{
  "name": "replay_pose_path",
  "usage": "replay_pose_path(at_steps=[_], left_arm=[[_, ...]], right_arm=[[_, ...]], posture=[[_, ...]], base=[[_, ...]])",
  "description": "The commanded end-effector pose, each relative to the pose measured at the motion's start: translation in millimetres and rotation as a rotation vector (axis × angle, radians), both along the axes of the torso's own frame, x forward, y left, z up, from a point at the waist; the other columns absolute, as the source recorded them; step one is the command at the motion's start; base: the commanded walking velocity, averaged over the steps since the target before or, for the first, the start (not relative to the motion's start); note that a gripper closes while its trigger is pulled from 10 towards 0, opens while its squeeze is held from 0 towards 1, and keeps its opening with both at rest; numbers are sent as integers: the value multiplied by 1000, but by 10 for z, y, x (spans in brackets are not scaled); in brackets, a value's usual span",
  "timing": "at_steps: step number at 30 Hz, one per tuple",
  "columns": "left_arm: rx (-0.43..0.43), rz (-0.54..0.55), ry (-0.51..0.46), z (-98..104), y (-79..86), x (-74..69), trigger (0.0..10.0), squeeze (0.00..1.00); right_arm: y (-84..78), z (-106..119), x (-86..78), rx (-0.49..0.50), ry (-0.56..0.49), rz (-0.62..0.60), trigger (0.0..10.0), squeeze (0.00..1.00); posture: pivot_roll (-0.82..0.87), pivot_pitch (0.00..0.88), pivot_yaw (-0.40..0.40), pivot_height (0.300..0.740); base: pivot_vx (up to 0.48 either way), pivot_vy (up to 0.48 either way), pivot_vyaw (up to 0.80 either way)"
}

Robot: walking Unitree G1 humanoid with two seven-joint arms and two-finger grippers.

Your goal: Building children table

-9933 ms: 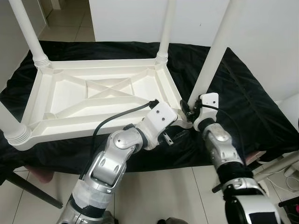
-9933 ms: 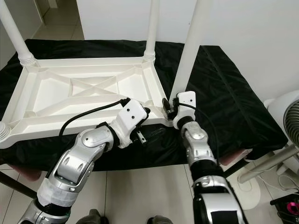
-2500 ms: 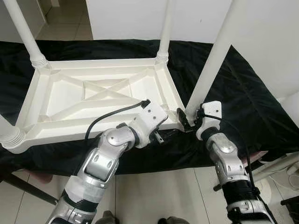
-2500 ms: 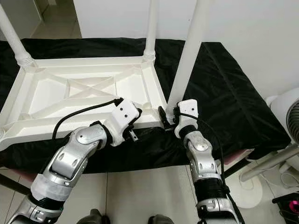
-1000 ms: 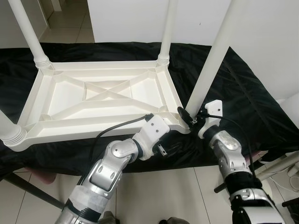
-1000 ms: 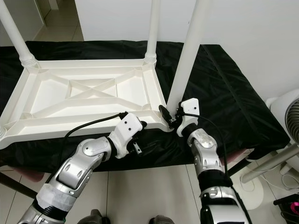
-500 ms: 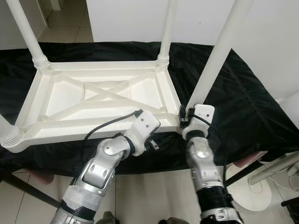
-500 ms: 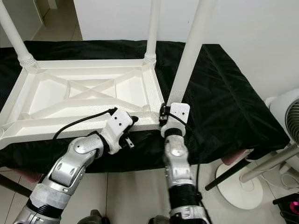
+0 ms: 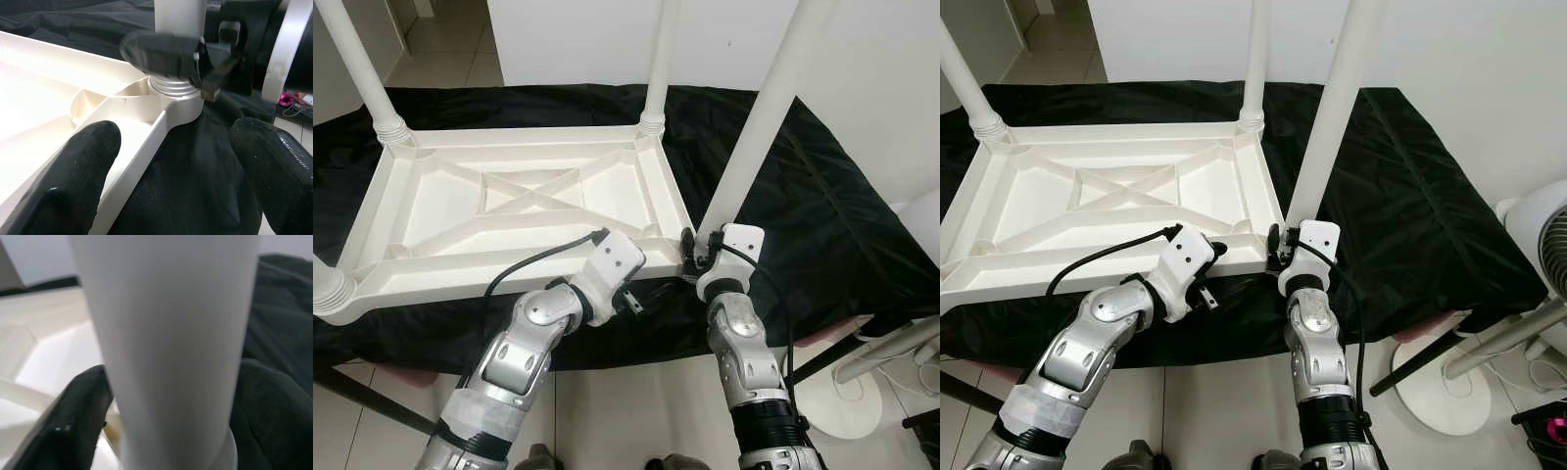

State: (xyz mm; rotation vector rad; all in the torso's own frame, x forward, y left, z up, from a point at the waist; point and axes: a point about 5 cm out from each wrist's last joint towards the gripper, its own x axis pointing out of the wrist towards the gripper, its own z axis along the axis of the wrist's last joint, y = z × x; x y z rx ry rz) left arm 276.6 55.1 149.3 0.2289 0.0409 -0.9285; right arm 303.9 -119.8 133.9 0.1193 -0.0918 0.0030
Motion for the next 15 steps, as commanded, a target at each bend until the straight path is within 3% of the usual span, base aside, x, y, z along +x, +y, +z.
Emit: replay_pose_path(at_steps=[1,2,6,9,15], left_arm=[[-9,36,-8,1,2,11,10000,0],[-9,34,-8,1,0,6,10000,0],[-10,29,-6,1,-2,2,10000,0],[-12,-7,19,-11,-11,-34,10000,0],[-5,-38,25,-17,-38,-66,10000,0]], right_arm=[[3,-93,-79,-1,31,41,10000,1000],[-48,-73,-77,-26,15,100,10000,0],[-102,-60,-73,-49,6,146,10000,0],[-265,-39,-34,-186,0,403,10000,0],[-398,29,73,-271,-12,561,10000,0]], posture=[[-79,25,-8,740],[-78,24,-9,740],[-78,26,-7,740],[-87,32,-1,740],[-88,35,1,740]], base=[[0,0,0],[0,0,0],[0,0,0],[0,0,0],[0,0,0]])
